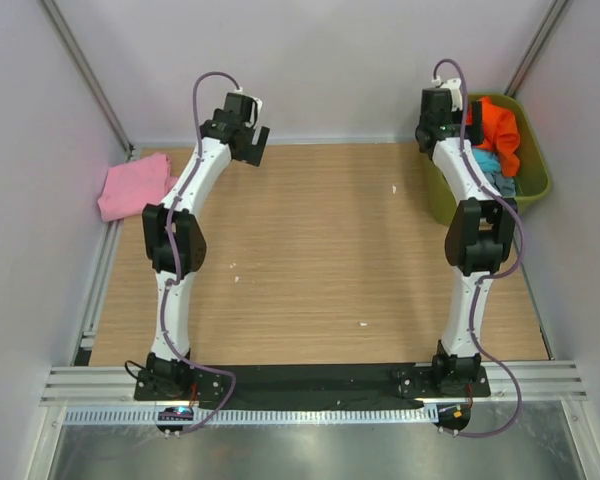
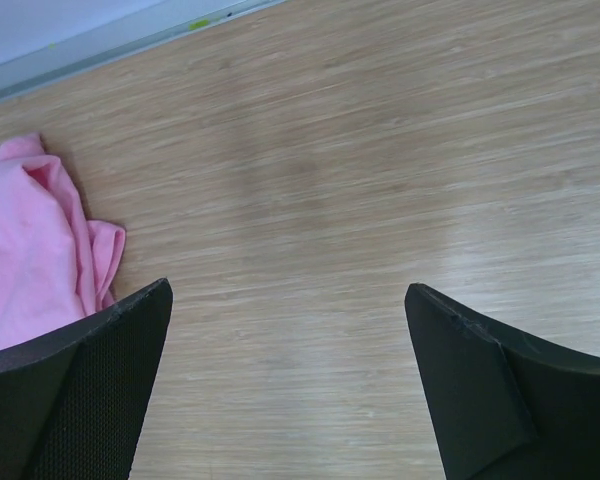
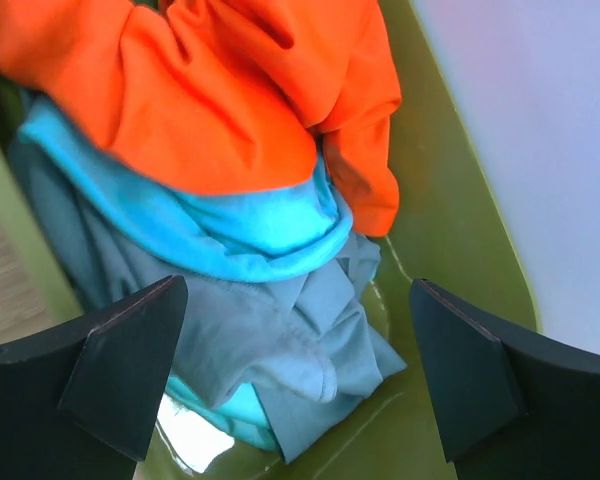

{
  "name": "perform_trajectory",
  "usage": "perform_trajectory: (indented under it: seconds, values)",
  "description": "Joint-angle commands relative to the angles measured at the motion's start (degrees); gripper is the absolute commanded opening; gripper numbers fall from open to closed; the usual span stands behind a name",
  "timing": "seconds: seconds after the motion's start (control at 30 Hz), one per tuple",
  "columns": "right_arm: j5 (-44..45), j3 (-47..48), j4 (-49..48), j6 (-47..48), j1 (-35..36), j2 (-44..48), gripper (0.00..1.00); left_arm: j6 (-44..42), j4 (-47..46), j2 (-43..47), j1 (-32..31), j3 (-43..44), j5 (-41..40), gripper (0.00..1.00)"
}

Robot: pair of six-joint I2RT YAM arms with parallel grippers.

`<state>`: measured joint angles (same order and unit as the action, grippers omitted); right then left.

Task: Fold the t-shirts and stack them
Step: Grab the tshirt from the pile

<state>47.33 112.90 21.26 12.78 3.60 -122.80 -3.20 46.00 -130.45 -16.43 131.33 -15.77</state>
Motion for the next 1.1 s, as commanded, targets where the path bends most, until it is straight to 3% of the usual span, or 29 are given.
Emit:
perform_trajectory:
  seconds: [0.0,0.2,0.33,0.43,0.57,0.9,1.07]
  values:
    - [-4.2,9.1,4.0,-5.6,-5.3,-0.3,1.0,-2.3,-1.9,0.6,1.0,-0.5,-5.0,1.0]
    - [-30.5,18.5,16.6,-12.4,-15.9,-3.8,1.0,-7.2,2.7,-0.9,-1.1,-1.1,-4.7,1.0]
    - [-39.6,21.4,20.5,-14.0,-19.8,-8.9,0.93,-12.2,9.2,-4.2,-2.3,4.3,-2.3,1.0]
    - [-43.3,21.4,21.5,-13.8,-20.5,-11.1,0.87,-11.5,12.1,-6.1,-2.6,7.5,-1.3,1.0]
    - [-49.2,21.4,21.6,-14.9,-20.6,-13.2,0.78,-11.9,12.1,-6.0,-4.0,4.8,-2.0,1.0]
    - [-53.1,24.3,21.0,-16.2,-20.6,-16.3,0.72,-11.1,11.4,-6.7,-6.0,4.1,-3.4,1.0]
    - [-55.1,23.3,20.7,-15.5,-20.6,-15.3,0.47,-10.2,11.2,-7.3,-6.1,3.8,-3.5,1.0]
